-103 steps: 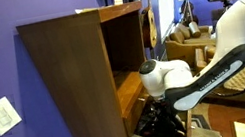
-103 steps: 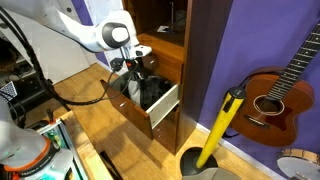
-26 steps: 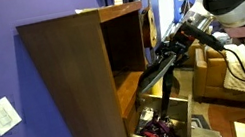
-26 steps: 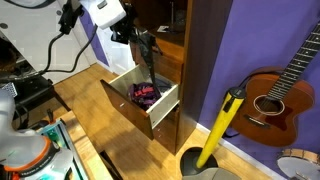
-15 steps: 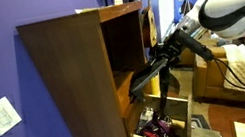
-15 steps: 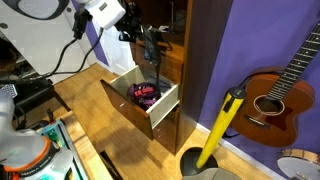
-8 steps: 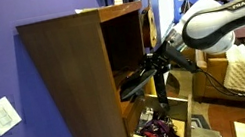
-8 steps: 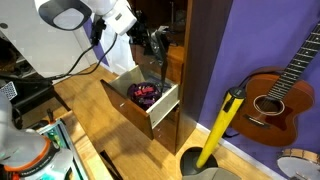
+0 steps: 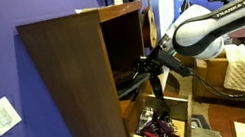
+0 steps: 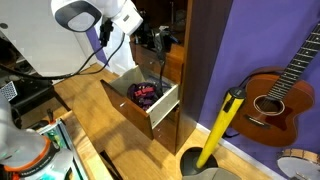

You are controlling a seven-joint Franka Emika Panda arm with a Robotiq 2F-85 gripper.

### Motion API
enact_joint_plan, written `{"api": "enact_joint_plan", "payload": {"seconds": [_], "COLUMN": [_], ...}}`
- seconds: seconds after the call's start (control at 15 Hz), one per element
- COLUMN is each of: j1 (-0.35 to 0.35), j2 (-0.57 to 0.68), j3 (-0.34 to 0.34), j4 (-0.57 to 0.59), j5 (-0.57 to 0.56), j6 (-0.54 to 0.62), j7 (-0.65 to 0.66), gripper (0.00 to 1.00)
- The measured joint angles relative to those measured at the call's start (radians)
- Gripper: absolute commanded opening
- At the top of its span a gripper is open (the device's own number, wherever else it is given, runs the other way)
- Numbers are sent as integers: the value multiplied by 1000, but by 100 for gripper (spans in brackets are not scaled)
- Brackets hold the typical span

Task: Open the drawer and take the book out

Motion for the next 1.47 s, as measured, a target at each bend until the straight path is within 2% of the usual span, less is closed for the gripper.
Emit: {"api": "enact_joint_plan", "payload": {"seconds": [0.47,1.07,1.27,1.47], "j1": [-10,-55,-88,-156], "j2": [5,-61,-118,-179], "j3": [-1,9,18,41], "j4": [16,12,5,4], "j5": [-5,-44,-113,-259], "j6": [-9,-104,-187,-320], "j7": [0,16,42,66], "gripper": [98,100,100,100]}}
